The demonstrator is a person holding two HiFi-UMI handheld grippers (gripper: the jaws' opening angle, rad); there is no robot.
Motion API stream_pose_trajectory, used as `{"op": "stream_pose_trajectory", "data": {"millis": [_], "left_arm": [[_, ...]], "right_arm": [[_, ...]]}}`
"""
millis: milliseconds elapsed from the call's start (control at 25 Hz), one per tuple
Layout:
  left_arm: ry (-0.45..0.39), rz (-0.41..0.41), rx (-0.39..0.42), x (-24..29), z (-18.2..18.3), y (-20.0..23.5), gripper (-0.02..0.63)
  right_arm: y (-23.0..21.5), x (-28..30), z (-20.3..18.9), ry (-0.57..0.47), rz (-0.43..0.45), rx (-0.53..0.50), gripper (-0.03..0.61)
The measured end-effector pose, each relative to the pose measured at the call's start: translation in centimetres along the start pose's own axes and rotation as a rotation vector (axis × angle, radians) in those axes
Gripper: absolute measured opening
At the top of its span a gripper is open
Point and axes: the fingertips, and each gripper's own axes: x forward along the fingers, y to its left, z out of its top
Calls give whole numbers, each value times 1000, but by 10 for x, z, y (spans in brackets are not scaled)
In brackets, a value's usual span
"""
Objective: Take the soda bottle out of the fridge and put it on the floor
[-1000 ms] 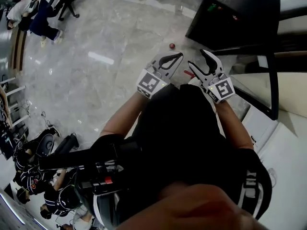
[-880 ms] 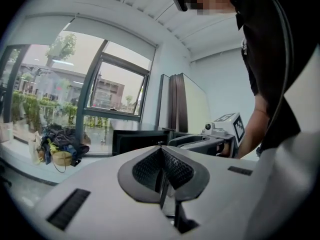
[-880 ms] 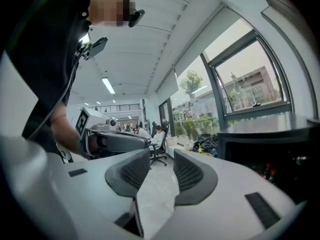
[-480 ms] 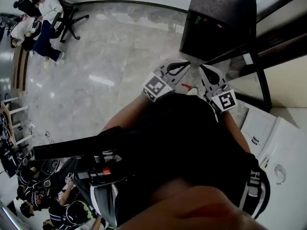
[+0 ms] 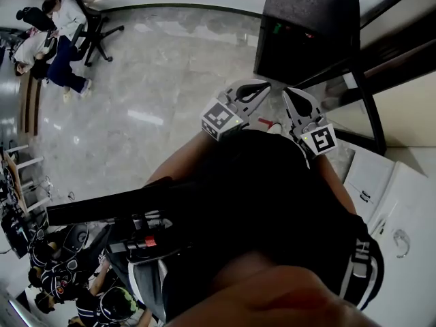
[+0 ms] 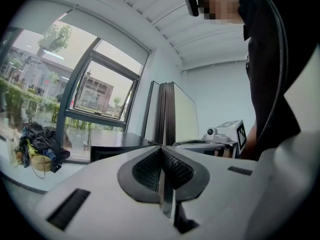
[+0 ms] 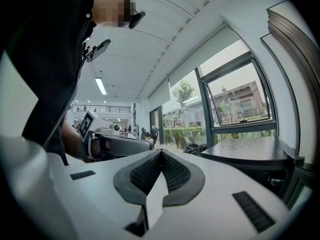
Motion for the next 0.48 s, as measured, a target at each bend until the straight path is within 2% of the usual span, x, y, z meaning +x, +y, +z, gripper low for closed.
{"op": "stream_pose_trajectory", "data": {"millis": [120, 320, 480], "left_arm": [[-1, 0, -13, 2, -1, 1, 2], [28, -8, 54, 10, -8, 0, 2], [34, -14, 67, 13, -8, -5, 2]], "right_arm": [[-2, 0, -1, 0, -1, 5, 11], [-11, -1, -5, 8, -2, 8, 11], [-16, -2, -3, 7, -2, 4, 11]]}}
